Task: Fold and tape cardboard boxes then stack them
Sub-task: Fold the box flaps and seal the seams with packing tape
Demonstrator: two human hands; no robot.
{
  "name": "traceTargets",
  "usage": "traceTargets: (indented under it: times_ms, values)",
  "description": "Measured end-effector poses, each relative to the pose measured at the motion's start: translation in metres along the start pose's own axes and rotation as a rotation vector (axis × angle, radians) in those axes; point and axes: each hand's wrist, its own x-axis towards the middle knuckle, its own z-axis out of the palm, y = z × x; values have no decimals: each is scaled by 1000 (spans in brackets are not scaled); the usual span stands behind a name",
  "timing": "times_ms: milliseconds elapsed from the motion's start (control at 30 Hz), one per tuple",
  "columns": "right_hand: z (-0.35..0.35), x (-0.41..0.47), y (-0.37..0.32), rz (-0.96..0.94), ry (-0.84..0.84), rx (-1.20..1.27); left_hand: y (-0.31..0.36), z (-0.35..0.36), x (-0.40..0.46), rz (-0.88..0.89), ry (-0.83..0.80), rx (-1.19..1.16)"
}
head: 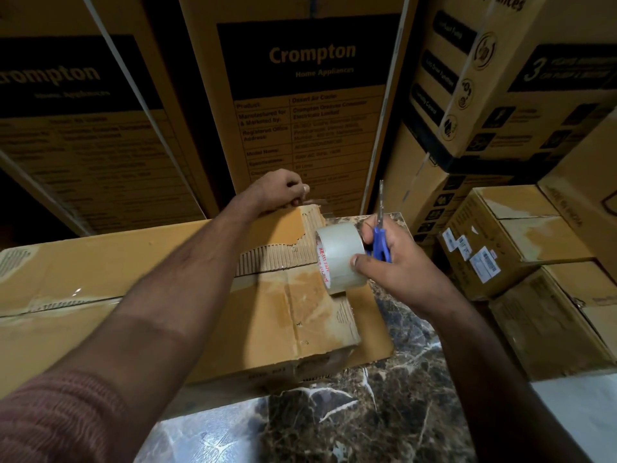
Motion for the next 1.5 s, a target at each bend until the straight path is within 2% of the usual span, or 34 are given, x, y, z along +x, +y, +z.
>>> traceTargets:
  times_ms: [100,167,333,467,533,700,833,933,1033,1167,1233,1300,1367,1500]
  values:
    - [-1,0,1,0,10,20,10,-3,-11,47,-136,70]
    - [1,0,0,6,15,-3,11,-2,-17,48,-124,134]
    - [6,-4,-3,22,61,-57,22,5,-25,32,-105,474]
    - [9,-16,5,60,73,10,26,15,-34,-87,-179,277]
    - [14,-21,9,85,73,14,24,22,-38,-108,-88,219]
    - [22,-23,6,133,120,44,26,37,-45,-233,201,364]
    - [16,-45,-5,149,31,108,40,49,-48,-139,361,448]
    - [15,-56,-9,124,21,35,42,49,-51,-78,343,443]
    - [15,-60,-8,135,1,46,39,48,-56,-88,281,389]
    - [11,-65,-3,127,-1,38,48,25,-65,-145,13,270]
    - [10,-64,-2,130,6,36,52,20,-72,-172,-76,340]
    - [9,-64,0,127,18,44,55,28,-76,-166,-65,430]
    - [8,-64,-1,118,41,26,56,40,-78,-144,23,483]
    - [5,-66,-4,78,27,-62,52,56,-87,-59,195,425]
